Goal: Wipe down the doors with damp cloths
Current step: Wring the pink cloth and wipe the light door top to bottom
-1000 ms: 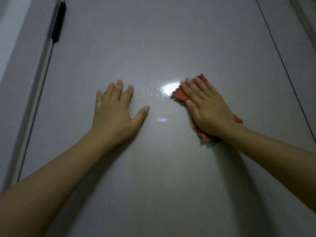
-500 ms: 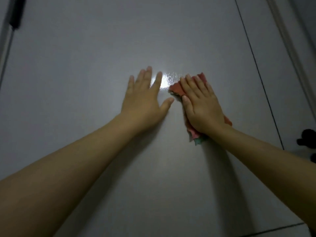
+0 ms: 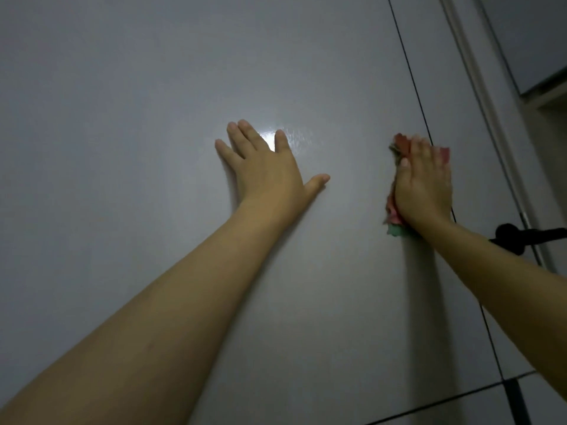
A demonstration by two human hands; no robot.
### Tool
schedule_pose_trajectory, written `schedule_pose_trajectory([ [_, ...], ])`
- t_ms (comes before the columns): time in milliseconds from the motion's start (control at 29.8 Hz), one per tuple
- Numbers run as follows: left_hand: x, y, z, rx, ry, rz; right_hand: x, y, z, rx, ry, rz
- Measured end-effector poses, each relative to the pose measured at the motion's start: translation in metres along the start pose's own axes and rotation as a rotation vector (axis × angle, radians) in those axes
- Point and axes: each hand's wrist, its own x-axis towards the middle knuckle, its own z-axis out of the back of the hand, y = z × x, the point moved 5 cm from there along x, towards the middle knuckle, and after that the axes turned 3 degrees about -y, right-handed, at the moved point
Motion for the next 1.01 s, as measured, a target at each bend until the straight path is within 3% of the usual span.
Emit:
schedule_pose_trajectory([
  [101,0.002,0.001,-0.003,-0.023,-0.026,0.016,-0.014,0.006,-0.004,0.002,-0.004,-0.125],
  [235,0.002,0.001,-0.005,-0.011,-0.031,0.010,-0.058,0.033,-0.007,0.006,0.045,0.187],
  [302,0.002,0.002,-0.004,-0.014,-0.027,0.014,-0.046,0.026,-0.006,0.020,0.046,0.215],
  [470,-0.002,-0.017,0.001,-0.024,-0.017,-0.029,-0.005,-0.015,-0.003,0.028,-0.005,-0.101],
  [638,-0.004,-0.069,-0.006,-0.033,0.093,-0.085,-0.003,-0.027,-0.004,0.010,-0.001,-0.250],
  [873,-0.007,-0.068,-0.010,-0.005,0.063,-0.097,-0.005,-0.065,-0.001,0.003,-0.002,-0.583],
  [1008,-0.007,-0.069,-0.010,-0.008,0.049,-0.092,-0.014,-0.066,-0.010,-0.054,0.049,-0.660],
])
